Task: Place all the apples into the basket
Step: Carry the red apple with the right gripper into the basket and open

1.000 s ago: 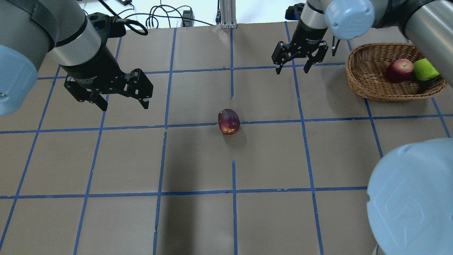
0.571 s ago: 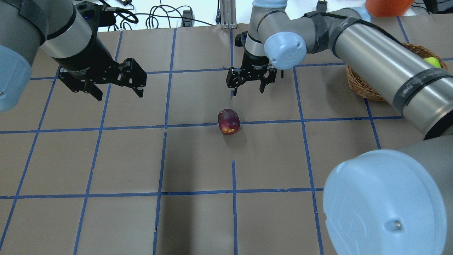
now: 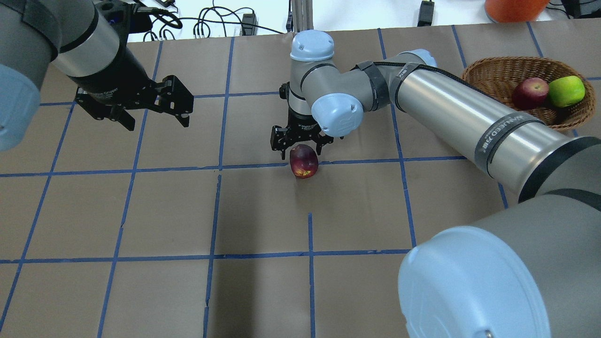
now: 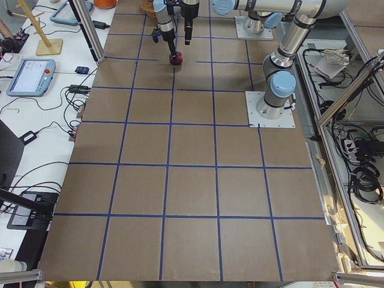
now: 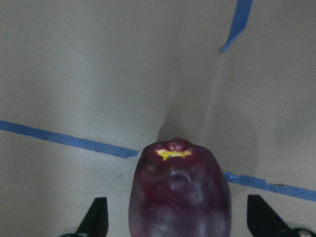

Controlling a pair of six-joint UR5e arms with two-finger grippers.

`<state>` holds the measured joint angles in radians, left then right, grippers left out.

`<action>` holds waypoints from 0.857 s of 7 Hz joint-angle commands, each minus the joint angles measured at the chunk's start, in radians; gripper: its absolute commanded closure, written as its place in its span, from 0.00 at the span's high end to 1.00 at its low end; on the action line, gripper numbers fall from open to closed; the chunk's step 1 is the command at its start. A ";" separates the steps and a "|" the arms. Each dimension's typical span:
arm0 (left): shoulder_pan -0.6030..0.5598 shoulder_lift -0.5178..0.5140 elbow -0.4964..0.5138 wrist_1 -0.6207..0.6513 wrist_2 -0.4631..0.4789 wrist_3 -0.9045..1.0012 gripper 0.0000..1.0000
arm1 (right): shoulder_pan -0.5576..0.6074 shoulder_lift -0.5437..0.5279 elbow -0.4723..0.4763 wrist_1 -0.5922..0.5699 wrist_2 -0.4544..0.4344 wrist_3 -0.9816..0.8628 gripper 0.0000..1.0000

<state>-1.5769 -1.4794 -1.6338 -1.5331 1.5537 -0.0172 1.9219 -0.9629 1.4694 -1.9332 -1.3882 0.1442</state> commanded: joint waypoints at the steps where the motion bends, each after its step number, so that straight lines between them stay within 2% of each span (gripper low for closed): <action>1: 0.000 0.004 -0.001 -0.001 0.002 0.003 1.00 | 0.008 0.004 0.038 -0.010 -0.008 0.006 1.00; 2: 0.000 0.004 -0.001 -0.001 0.003 0.003 1.00 | 0.008 0.004 0.039 -0.029 -0.017 0.005 1.00; 3: 0.000 0.004 -0.001 -0.001 0.003 0.003 1.00 | 0.006 0.003 0.042 -0.088 -0.026 0.009 0.57; 4: 0.000 0.004 -0.001 -0.001 0.003 0.003 1.00 | 0.006 -0.005 0.039 -0.093 -0.035 0.009 0.01; 6: 0.003 0.004 -0.001 -0.002 0.003 0.003 1.00 | -0.050 -0.057 0.003 -0.076 -0.075 0.027 0.00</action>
<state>-1.5760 -1.4757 -1.6352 -1.5343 1.5576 -0.0138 1.9075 -0.9839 1.4913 -2.0153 -1.4478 0.1599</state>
